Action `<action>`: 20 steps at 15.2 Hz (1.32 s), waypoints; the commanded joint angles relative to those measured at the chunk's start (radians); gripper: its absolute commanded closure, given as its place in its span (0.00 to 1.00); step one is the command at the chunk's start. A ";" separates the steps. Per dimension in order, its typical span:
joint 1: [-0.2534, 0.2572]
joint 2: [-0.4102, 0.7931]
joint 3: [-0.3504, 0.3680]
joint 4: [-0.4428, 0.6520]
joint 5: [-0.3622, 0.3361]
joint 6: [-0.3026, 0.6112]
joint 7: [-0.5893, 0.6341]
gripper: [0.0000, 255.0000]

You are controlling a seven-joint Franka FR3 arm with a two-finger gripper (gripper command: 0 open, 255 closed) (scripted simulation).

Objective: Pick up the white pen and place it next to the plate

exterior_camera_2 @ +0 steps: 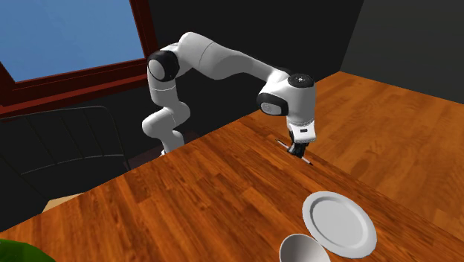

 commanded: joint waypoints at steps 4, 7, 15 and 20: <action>0.000 0.012 0.000 -0.024 0.002 0.036 -0.009 1.00; 0.000 0.012 0.000 -0.024 0.002 0.036 -0.009 1.00; 0.000 0.012 0.000 -0.024 0.002 0.036 -0.009 0.00; -0.016 -0.040 -0.010 0.034 0.005 -0.076 -0.010 0.00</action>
